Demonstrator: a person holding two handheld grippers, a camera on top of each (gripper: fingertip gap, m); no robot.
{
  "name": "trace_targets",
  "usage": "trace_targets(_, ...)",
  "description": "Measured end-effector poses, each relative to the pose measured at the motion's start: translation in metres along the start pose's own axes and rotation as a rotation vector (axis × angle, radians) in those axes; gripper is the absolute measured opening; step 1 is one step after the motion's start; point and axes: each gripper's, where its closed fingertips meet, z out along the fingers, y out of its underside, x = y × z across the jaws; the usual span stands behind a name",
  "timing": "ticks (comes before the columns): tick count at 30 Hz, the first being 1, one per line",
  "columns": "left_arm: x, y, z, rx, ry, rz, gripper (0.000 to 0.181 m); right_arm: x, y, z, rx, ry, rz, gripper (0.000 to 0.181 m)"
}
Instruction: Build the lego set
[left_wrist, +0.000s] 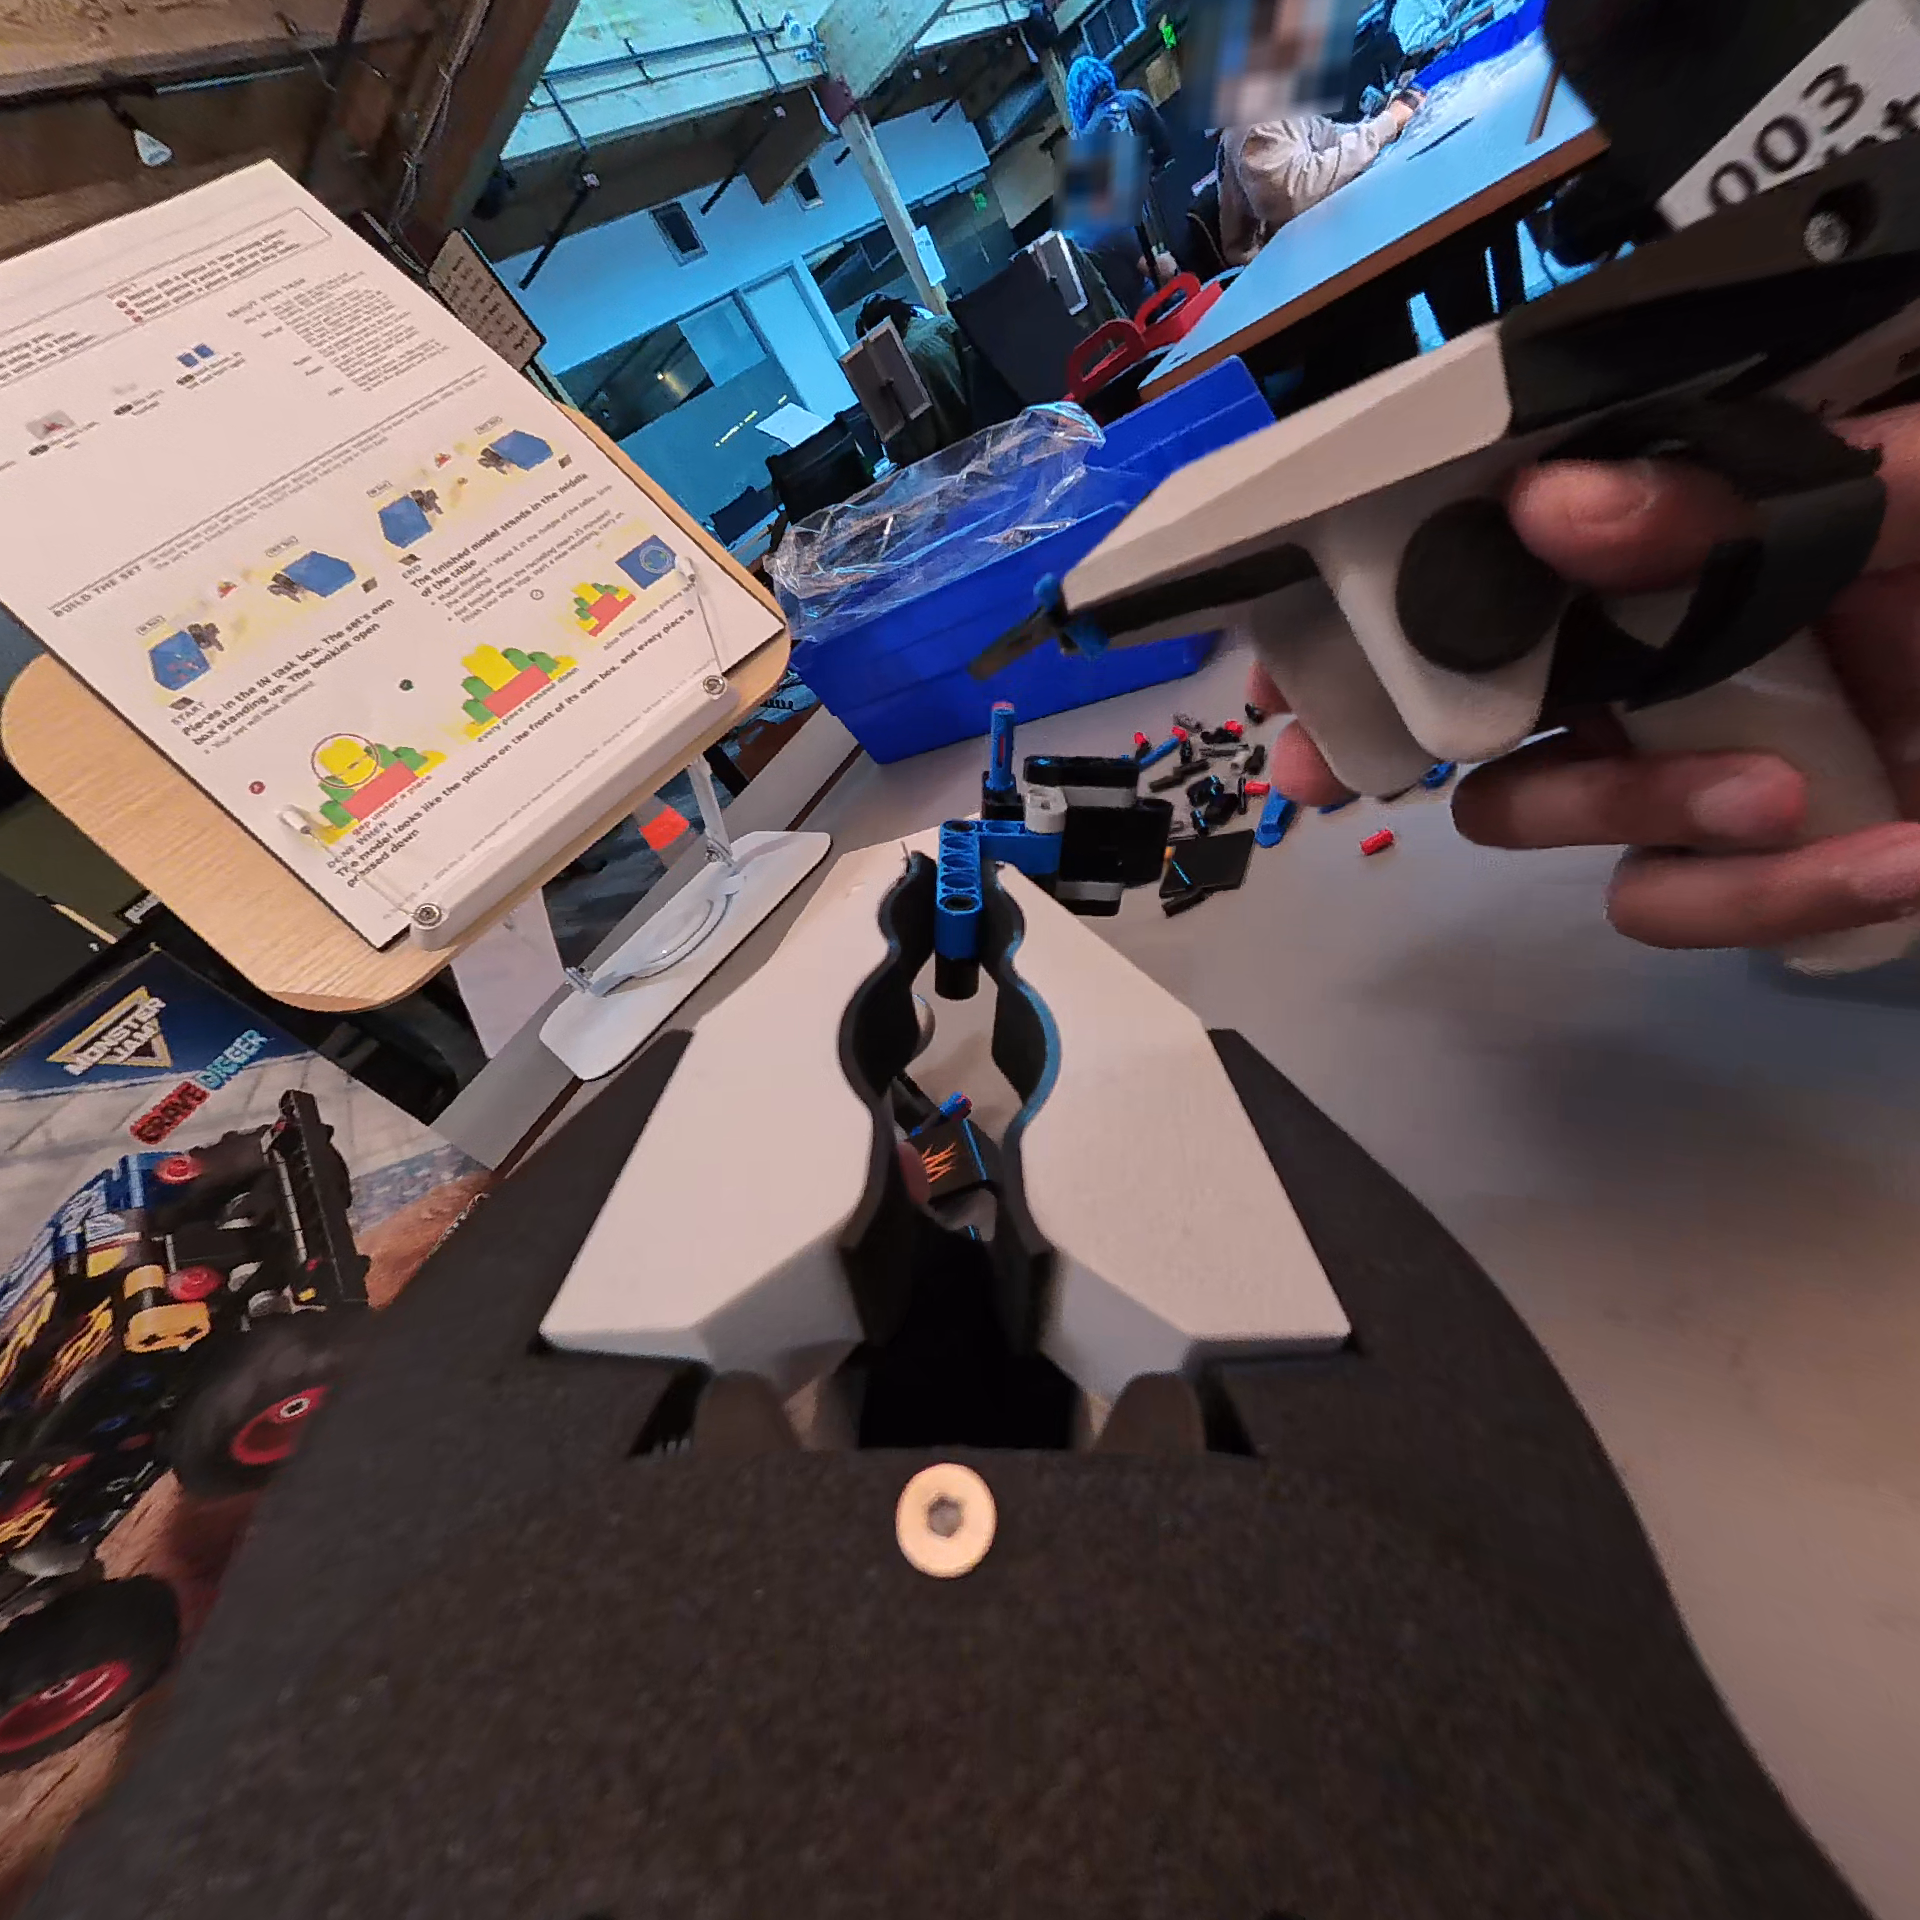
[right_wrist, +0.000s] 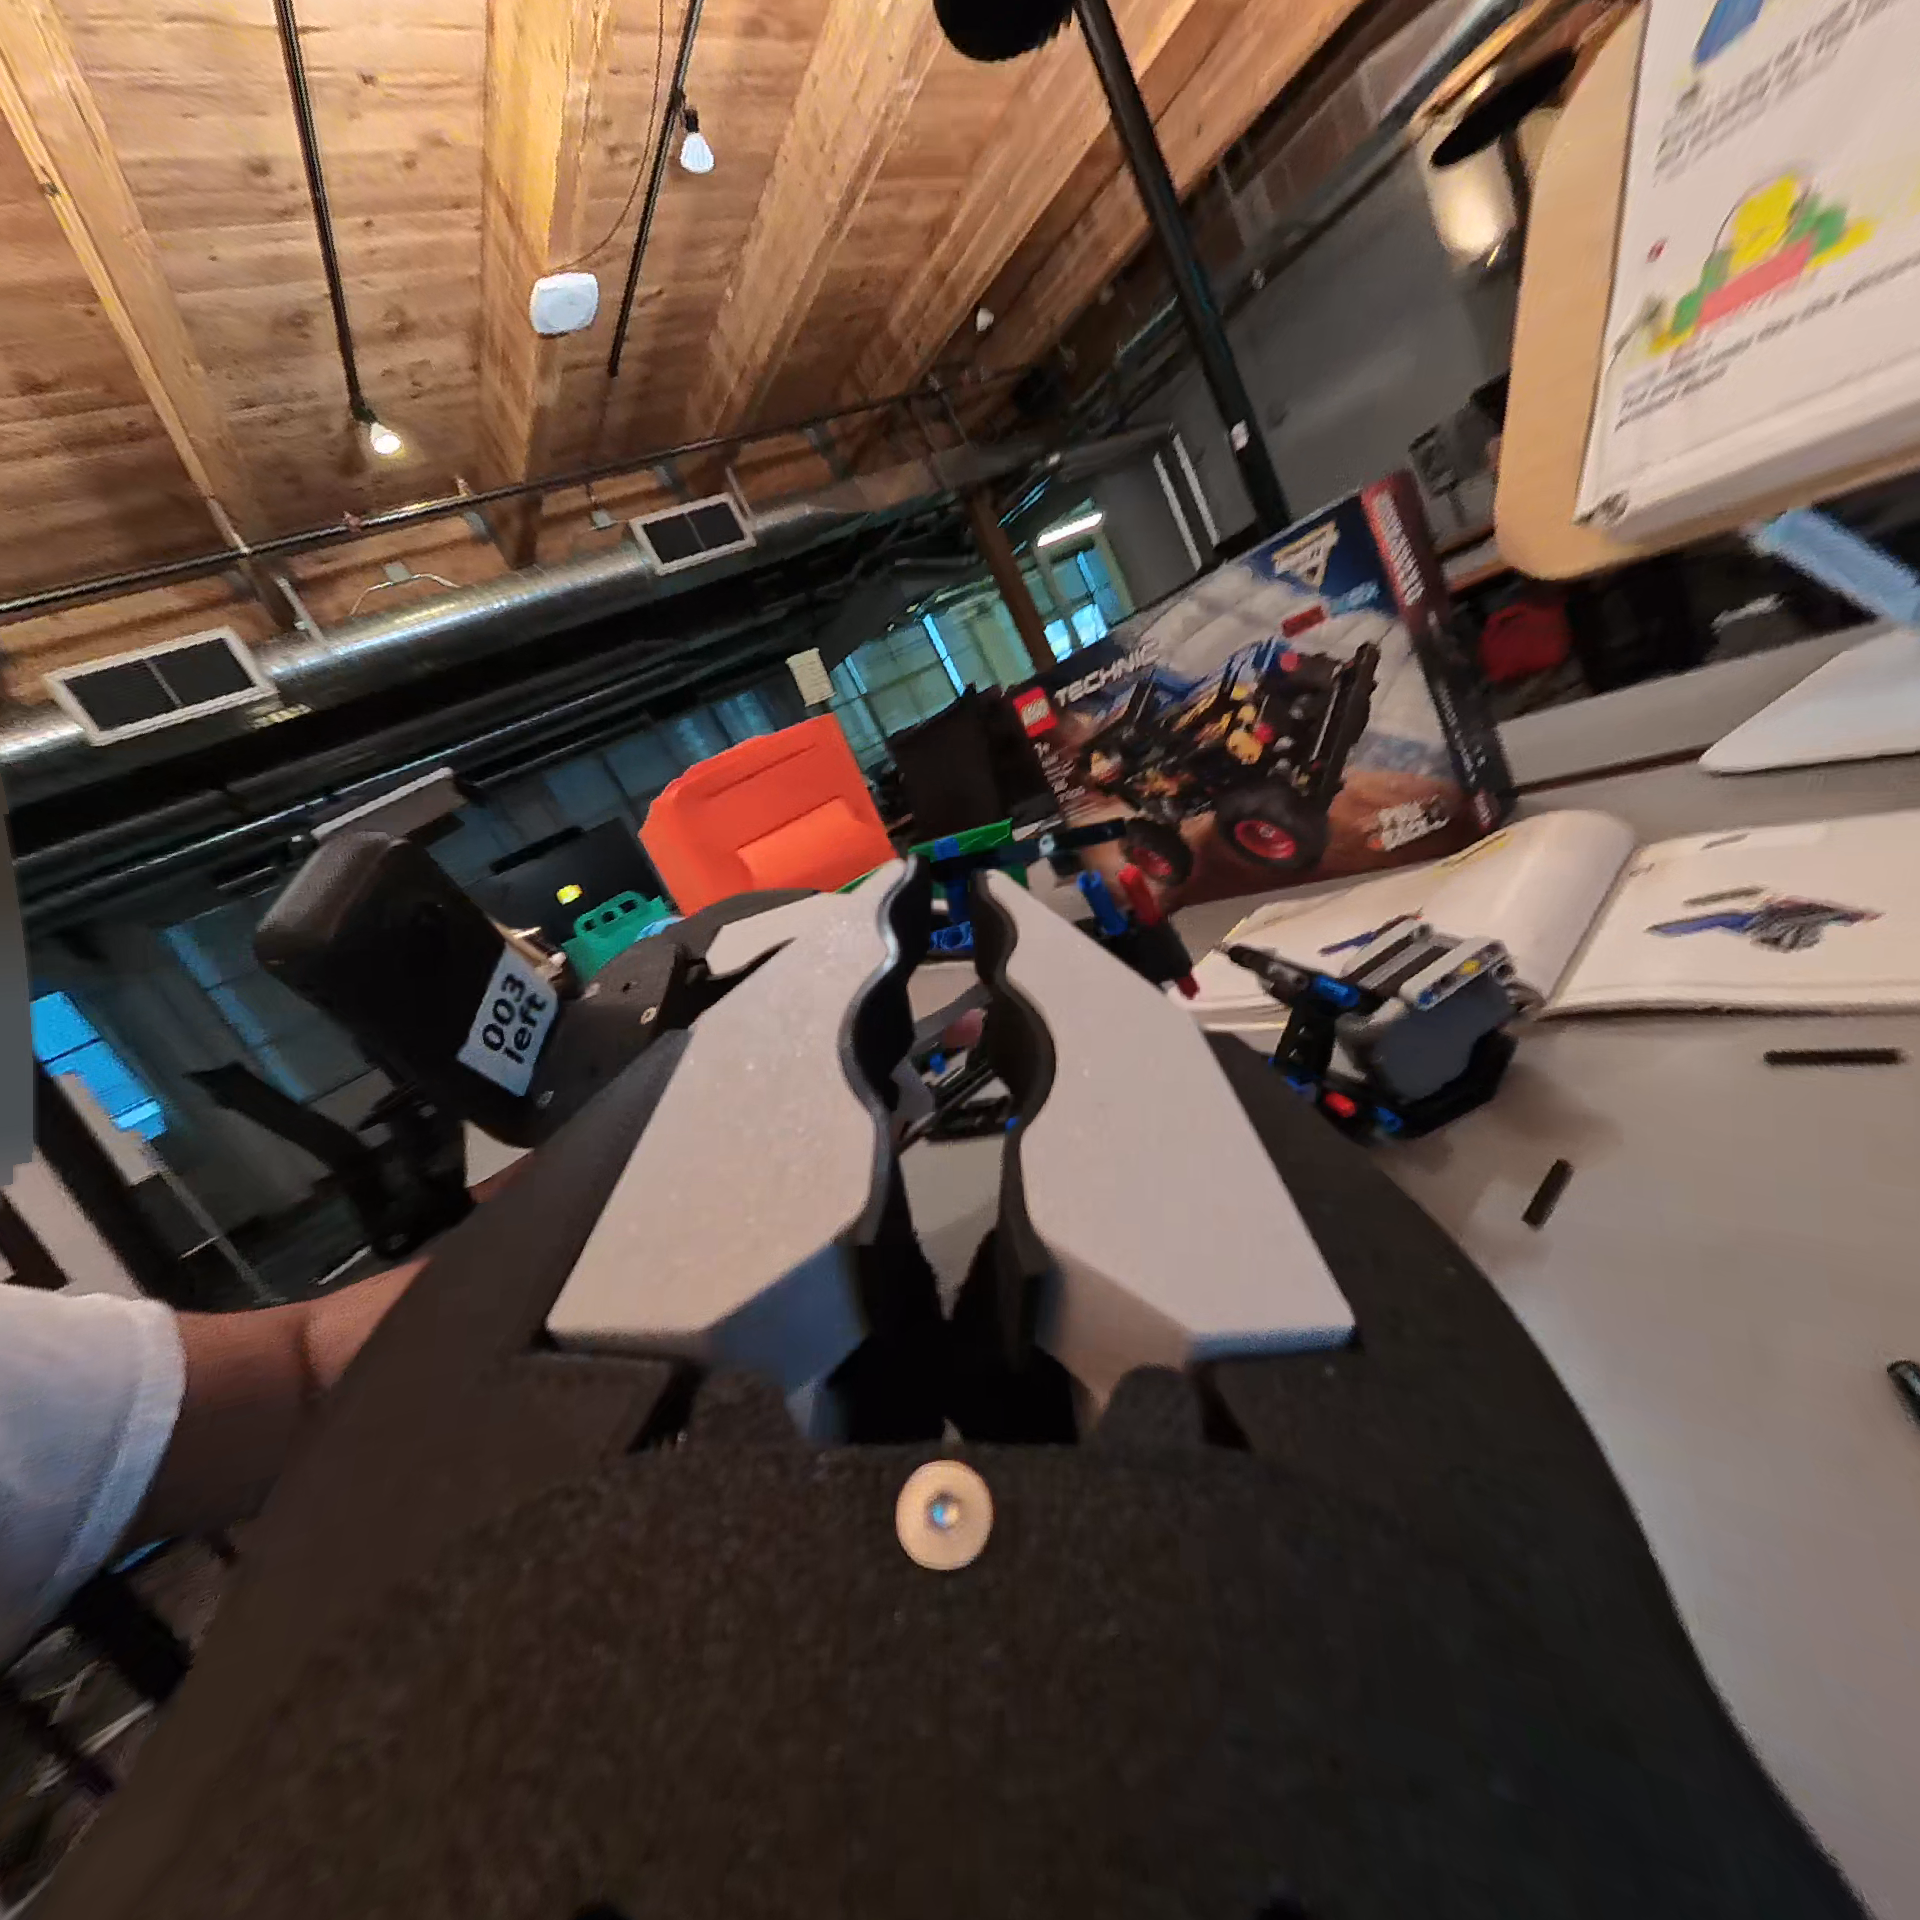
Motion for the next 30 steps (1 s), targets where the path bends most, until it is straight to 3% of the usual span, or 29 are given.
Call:
trace_targets(9, -0.001, 0.0, 0.0, 0.004, -0.009, 0.006, 0.006, 0.0, 0.009, 0.004, 0.038, 0.004, 0.091, 0.006)
trace_targets(22, 0.006, 0.005, 0.003, -0.025, -0.025, 0.113, 0.006, 0.009, 0.022, 0.008, -0.025, 0.026, 0.157, 0.008)
trace_targets(27, 0.001, 0.011, 0.004, -0.05, -0.028, 0.088, 0.006, 0.01, 0.005, -0.001, 0.011, 0.019, 0.071, 0.006)
trace_targets(30, -0.007, 0.013, 0.004, -0.065, -0.046, 0.06, 0.006, 0.024, 0.003, -0.011, -0.115, 0.072, 0.021, 0.006)
